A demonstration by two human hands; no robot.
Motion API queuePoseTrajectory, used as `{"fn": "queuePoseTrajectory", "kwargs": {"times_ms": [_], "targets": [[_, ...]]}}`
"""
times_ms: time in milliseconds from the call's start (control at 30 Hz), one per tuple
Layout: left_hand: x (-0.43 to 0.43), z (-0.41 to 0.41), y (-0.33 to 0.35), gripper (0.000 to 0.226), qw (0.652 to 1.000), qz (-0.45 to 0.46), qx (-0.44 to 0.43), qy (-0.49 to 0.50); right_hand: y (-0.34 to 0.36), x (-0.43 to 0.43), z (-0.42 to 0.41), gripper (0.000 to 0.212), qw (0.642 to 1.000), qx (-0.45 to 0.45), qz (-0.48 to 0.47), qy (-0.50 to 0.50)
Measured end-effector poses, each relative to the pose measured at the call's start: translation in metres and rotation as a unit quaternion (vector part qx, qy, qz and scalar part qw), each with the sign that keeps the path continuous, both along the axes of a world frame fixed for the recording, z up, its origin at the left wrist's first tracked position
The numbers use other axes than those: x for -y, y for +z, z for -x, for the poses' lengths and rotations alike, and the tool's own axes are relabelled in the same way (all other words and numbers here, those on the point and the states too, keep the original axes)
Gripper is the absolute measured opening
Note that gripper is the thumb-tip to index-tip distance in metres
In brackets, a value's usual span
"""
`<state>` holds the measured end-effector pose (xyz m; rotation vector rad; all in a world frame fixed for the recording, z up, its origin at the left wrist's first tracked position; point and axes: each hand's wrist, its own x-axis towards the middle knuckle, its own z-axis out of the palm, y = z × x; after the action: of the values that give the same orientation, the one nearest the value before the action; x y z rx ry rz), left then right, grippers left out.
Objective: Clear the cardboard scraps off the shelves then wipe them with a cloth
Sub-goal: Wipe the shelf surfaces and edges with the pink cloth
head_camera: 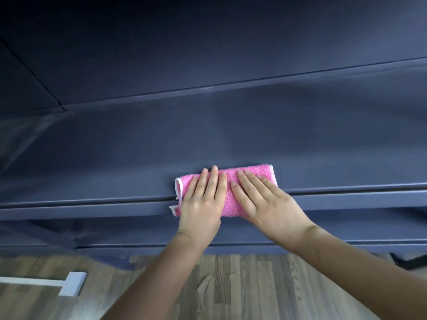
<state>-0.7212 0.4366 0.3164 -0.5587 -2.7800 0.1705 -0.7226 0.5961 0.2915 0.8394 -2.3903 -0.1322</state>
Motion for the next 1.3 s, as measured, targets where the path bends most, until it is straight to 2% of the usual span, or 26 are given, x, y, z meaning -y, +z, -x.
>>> {"fn": "queuePoseTrajectory", "kwargs": {"times_ms": [433, 600, 1100, 1300], "targets": [[-0.067, -0.001, -0.004, 0.057, 0.999, -0.003, -0.028, -0.035, -0.002, -0.067, -0.011, 0.049, 0.999, -0.020, 0.018, -0.020], [-0.084, -0.002, -0.005, 0.057, 0.999, 0.004, -0.028, -0.042, -0.003, -0.085, -0.012, 0.037, 0.999, -0.040, 0.021, -0.017], [-0.123, -0.003, -0.006, 0.053, 0.997, -0.003, -0.029, -0.065, -0.007, -0.127, -0.013, 0.039, 0.999, -0.046, -0.006, -0.028], [-0.134, -0.003, -0.004, 0.051, 0.997, 0.002, -0.016, -0.069, -0.005, -0.138, -0.014, 0.053, 0.999, -0.030, -0.016, -0.042]]}}
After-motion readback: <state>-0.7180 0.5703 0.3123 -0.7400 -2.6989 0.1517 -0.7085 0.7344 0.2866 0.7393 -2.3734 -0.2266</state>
